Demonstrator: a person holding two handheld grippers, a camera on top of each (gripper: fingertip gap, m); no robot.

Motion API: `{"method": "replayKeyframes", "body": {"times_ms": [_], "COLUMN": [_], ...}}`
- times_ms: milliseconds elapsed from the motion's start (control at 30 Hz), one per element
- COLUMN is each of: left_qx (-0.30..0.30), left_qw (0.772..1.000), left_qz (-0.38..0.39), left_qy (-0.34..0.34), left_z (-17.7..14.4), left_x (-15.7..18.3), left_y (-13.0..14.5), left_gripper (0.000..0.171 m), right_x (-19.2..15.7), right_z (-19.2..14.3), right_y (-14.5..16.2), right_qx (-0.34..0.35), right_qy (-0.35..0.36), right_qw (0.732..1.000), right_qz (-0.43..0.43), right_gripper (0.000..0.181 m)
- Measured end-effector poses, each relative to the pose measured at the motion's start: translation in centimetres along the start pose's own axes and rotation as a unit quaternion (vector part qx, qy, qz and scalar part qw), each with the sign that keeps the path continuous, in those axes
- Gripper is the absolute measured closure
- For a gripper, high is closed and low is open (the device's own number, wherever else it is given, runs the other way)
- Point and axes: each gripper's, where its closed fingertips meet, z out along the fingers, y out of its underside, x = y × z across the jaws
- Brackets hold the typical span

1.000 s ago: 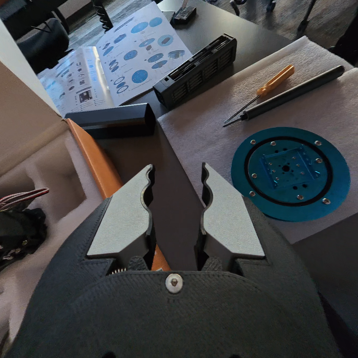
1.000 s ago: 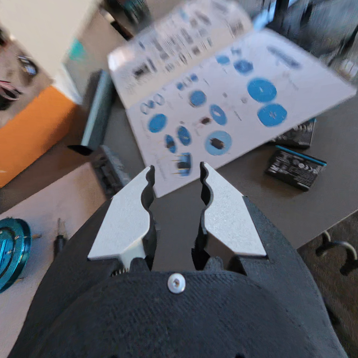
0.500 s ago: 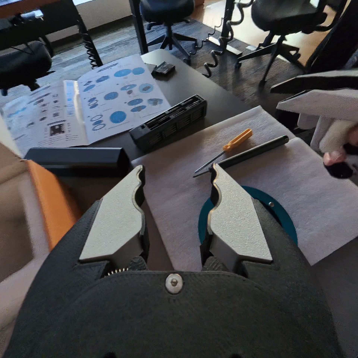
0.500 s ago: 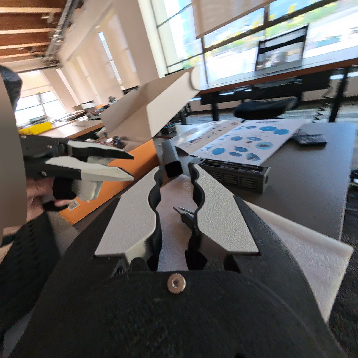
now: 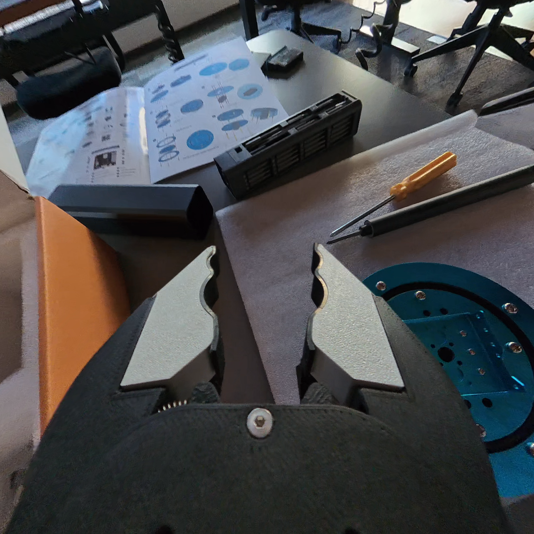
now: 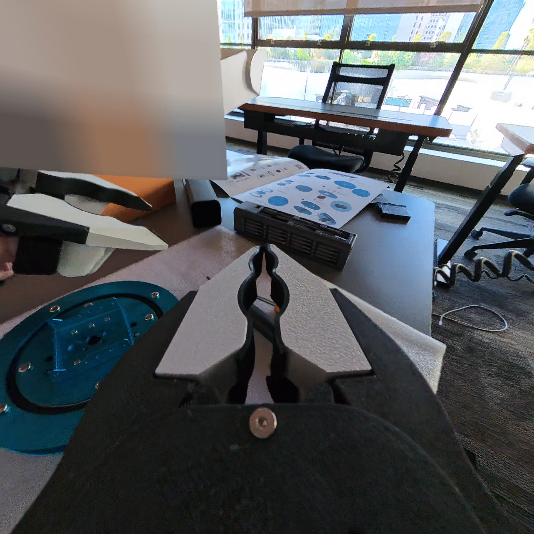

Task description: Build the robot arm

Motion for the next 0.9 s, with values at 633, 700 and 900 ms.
{"method": "replayKeyframes", "body": {"times_ms": [633,700,900], "left_qx": [-0.028,-0.032,-0.041], "left_qw": [0.997,0.997,0.997], "left_qz": [-0.048,-0.059,-0.058], "left_qy": [0.048,0.044,0.028], "left_z": [1.4,1.4,1.4], "left_x": [-0.6,-0.9,-1.5], "left_y": [2.0,2.2,2.6], "left_gripper": [0.082,0.085,0.093], "right_x": [1.1,1.4,2.4], "right_z": [0.0,0.0,-0.1], "right_y": [0.8,0.7,0.8], "right_qx": [0.007,0.009,0.009], "right_qy": [-0.023,-0.013,0.014], "right_qw": [0.995,0.995,0.995], "right_qz": [0.097,0.098,0.095], "right_gripper": [0.179,0.179,0.17]}}
